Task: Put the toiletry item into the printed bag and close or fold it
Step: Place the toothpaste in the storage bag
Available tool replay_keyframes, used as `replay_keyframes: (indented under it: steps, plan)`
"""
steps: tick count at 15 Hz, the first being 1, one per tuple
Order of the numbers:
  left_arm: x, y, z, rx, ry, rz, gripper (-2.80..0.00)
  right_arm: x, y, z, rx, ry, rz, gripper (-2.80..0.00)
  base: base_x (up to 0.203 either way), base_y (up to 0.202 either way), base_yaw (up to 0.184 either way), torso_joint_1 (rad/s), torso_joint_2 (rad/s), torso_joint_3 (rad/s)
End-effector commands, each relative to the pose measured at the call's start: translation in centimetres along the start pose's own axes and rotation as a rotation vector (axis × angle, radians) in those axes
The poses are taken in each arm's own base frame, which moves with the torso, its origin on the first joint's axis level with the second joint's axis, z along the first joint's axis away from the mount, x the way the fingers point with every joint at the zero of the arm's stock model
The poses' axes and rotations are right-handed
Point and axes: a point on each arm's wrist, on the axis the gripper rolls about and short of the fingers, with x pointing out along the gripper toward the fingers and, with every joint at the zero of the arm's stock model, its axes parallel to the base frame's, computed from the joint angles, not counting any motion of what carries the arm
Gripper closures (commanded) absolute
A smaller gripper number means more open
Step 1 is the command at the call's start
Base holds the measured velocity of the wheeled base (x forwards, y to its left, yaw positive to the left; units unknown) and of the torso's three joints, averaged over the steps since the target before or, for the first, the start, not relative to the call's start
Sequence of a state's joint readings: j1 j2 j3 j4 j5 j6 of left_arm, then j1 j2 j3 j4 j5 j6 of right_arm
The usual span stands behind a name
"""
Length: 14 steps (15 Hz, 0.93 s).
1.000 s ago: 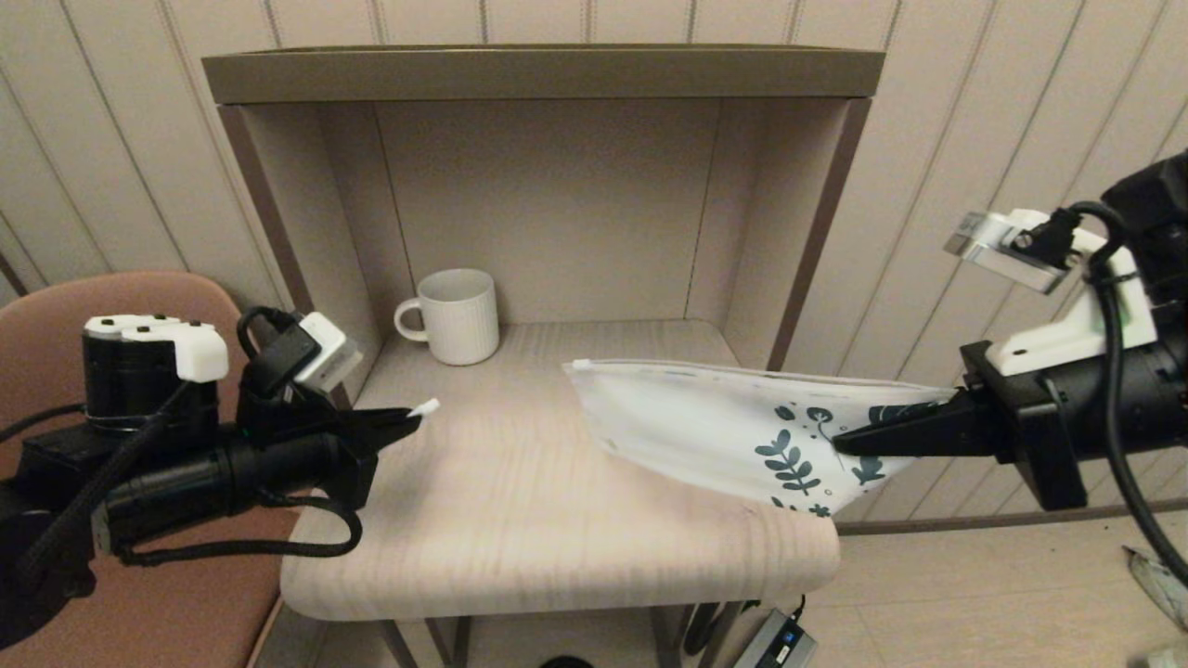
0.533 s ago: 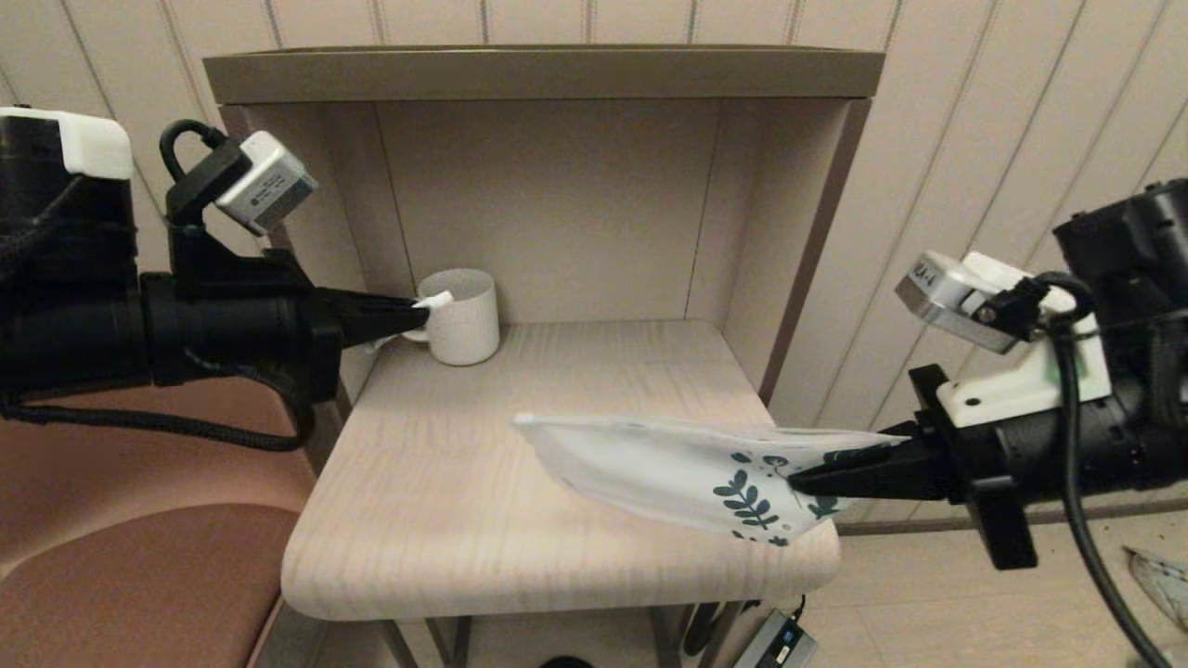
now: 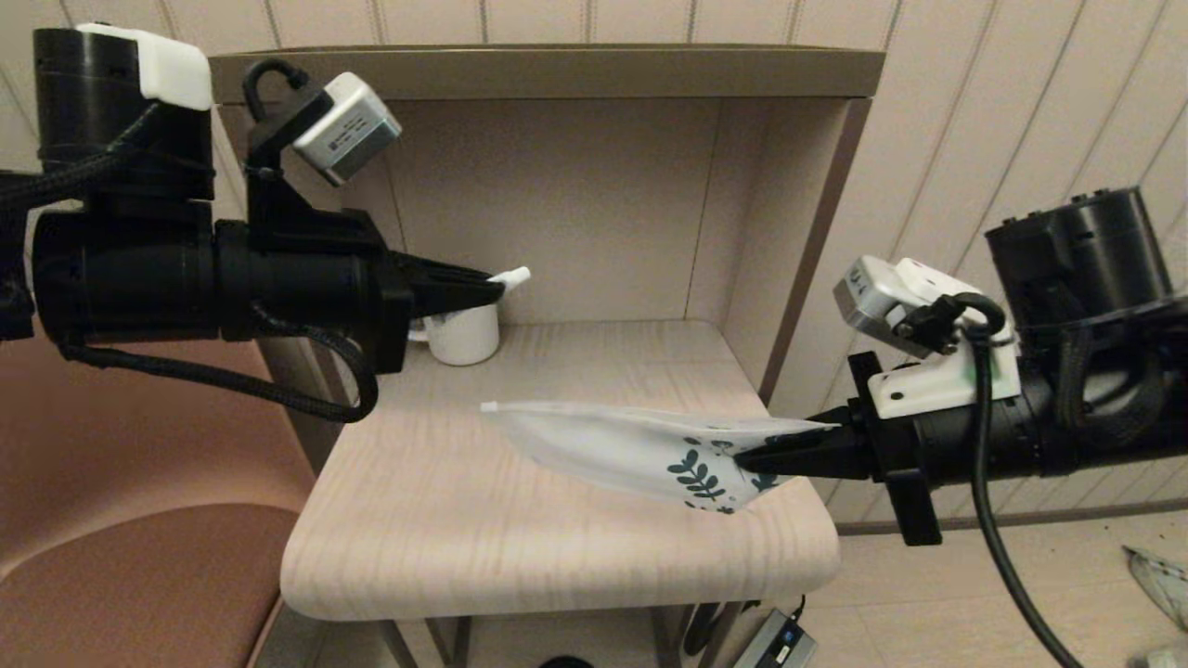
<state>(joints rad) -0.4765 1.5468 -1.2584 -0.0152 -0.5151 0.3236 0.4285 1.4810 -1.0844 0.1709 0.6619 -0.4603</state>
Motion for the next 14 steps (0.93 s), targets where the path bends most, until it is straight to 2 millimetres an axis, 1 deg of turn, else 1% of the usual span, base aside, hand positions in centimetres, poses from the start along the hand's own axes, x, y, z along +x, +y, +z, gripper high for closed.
replay_keyframes:
  steps: [1, 4, 5, 7, 9, 11, 14]
  plan:
    - [1.5, -0.8, 0.7, 0.01, 0.0, -0.058, 0.0, 1.0, -0.7, -0.4, 0.015, 0.019, 0.013, 0.0, 0.0, 0.0, 0.0, 0.0, 0.0, 0.0]
    - [3.0, -2.6, 0.9, 0.016, 0.031, -0.146, 0.0, 1.9, -1.8, -0.7, 0.024, 0.023, 0.003, 0.0, 0.0, 0.0, 0.0, 0.0, 0.0, 0.0]
    - [3.3, -3.0, 0.8, 0.02, 0.043, -0.169, 0.0, 2.1, -2.2, -0.9, 0.024, 0.019, -0.008, 0.0, 0.0, 0.0, 0.0, 0.0, 0.0, 0.0]
    - [3.4, -3.9, 0.5, 0.02, 0.054, -0.219, 0.0, 2.2, -2.6, -1.1, 0.03, 0.022, -0.012, 0.0, 0.0, 0.0, 0.0, 0.0, 0.0, 0.0]
    - [3.4, -4.1, 0.6, 0.017, 0.035, -0.278, 0.0, 2.4, -2.6, -1.2, 0.033, 0.024, -0.009, 0.0, 0.0, 0.0, 0.0, 0.0, 0.0, 0.0]
    - [3.8, -4.4, 0.4, 0.022, 0.043, -0.301, 0.0, 2.4, -2.7, -1.1, 0.033, 0.021, -0.008, 0.0, 0.0, 0.0, 0.0, 0.0, 0.0, 0.0]
    - [5.1, -4.4, -0.9, 0.031, 0.059, -0.367, 0.0, 2.2, -2.7, -0.7, 0.028, 0.011, -0.006, 0.0, 0.0, 0.0, 0.0, 0.0, 0.0, 0.0]
